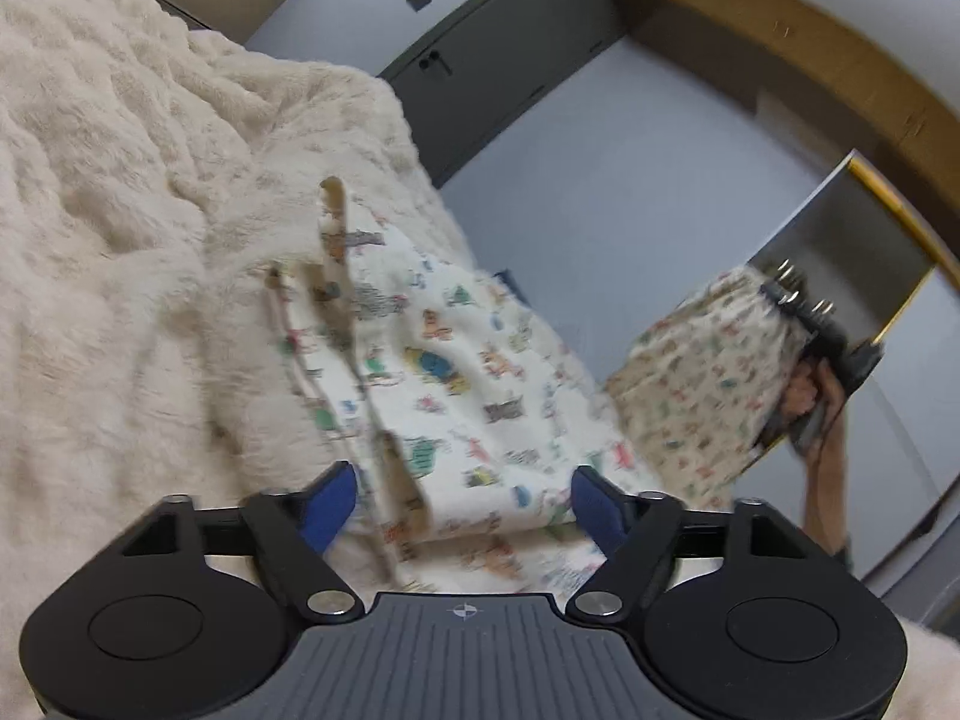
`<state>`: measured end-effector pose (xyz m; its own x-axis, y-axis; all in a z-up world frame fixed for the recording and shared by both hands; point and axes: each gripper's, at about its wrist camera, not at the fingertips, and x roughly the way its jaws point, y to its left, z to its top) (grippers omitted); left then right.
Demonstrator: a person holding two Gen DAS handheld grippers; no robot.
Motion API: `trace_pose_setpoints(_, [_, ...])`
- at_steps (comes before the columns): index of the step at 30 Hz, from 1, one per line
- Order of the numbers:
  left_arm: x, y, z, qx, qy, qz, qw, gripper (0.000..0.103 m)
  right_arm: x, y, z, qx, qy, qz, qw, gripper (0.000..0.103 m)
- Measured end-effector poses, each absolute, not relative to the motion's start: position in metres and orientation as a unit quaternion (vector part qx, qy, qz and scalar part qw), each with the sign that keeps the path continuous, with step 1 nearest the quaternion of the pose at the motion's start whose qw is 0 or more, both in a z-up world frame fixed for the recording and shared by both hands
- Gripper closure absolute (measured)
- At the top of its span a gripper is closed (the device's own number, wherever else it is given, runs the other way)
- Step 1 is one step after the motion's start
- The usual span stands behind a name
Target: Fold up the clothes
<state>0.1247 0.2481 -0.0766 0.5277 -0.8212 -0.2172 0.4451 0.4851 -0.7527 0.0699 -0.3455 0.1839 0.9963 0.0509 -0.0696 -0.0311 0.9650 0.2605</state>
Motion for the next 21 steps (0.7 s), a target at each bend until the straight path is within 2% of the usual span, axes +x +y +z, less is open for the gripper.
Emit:
trace_pose_setpoints(1, [0.119, 0.250, -0.071, -0.322, 0.276, -0.399, 0.813, 0.103, 0.070, -0.345, 0.185, 0.131, 0.038, 0.020, 0.990, 0.094])
trace_pose_setpoints(7, [0.093, 0.288, -0.056, -0.356, 0.226, -0.418, 0.805, 0.103, 0.070, -0.351, 0.190, 0.137, 0.034, 0.014, 0.990, 0.094])
trace_pose_setpoints(13, [0.101, 0.281, -0.066, -0.320, 0.294, -0.375, 0.819, 0.103, 0.071, -0.347, 0.191, 0.134, 0.034, 0.017, 0.990, 0.094])
trace_pose_setpoints(14, [0.104, 0.279, -0.066, -0.306, 0.309, -0.359, 0.826, 0.100, 0.072, -0.346, 0.191, 0.131, 0.034, 0.018, 0.991, 0.094])
trace_pose_setpoints(15, [0.106, 0.277, -0.065, -0.291, 0.324, -0.341, 0.833, 0.095, 0.072, -0.344, 0.192, 0.129, 0.034, 0.019, 0.991, 0.094])
trace_pose_setpoints(16, [0.107, 0.275, -0.061, -0.266, 0.338, -0.294, 0.854, 0.082, 0.072, -0.343, 0.192, 0.128, 0.035, 0.019, 0.991, 0.094])
trace_pose_setpoints(18, [0.103, 0.275, -0.045, -0.269, 0.312, -0.271, 0.870, 0.075, 0.072, -0.337, 0.195, 0.121, 0.033, 0.021, 0.992, 0.094])
trace_pose_setpoints(19, [0.101, 0.274, -0.037, -0.273, 0.296, -0.263, 0.877, 0.063, 0.072, -0.332, 0.197, 0.115, 0.031, 0.021, 0.993, 0.094])
trace_pose_setpoints(20, [0.100, 0.270, -0.030, -0.278, 0.284, -0.275, 0.876, 0.046, 0.071, -0.327, 0.200, 0.110, 0.030, 0.022, 0.993, 0.094])
trace_pose_setpoints(21, [0.099, 0.265, -0.023, -0.283, 0.271, -0.291, 0.873, 0.040, 0.071, -0.322, 0.202, 0.104, 0.028, 0.023, 0.994, 0.094])
